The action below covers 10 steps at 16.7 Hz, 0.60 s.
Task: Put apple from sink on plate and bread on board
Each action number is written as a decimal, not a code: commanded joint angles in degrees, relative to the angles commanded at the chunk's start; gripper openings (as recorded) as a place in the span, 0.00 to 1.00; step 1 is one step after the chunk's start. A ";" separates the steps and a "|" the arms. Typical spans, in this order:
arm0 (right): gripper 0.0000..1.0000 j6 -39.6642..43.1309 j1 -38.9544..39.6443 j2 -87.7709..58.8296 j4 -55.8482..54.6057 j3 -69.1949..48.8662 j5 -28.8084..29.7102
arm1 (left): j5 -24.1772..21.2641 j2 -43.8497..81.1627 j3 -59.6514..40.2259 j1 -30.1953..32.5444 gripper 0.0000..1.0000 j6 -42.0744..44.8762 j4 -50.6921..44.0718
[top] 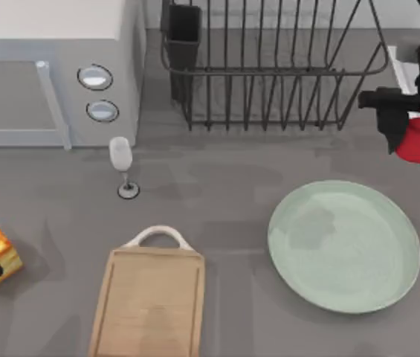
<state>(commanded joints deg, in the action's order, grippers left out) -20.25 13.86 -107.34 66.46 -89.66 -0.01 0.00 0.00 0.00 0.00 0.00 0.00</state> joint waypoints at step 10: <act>0.00 -8.19 13.75 0.76 4.33 2.29 0.05 | 0.00 0.00 0.00 0.00 1.00 0.00 0.00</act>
<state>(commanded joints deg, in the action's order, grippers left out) -28.44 27.60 -106.58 70.78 -87.37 0.04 0.00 0.00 0.00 0.00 0.00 0.00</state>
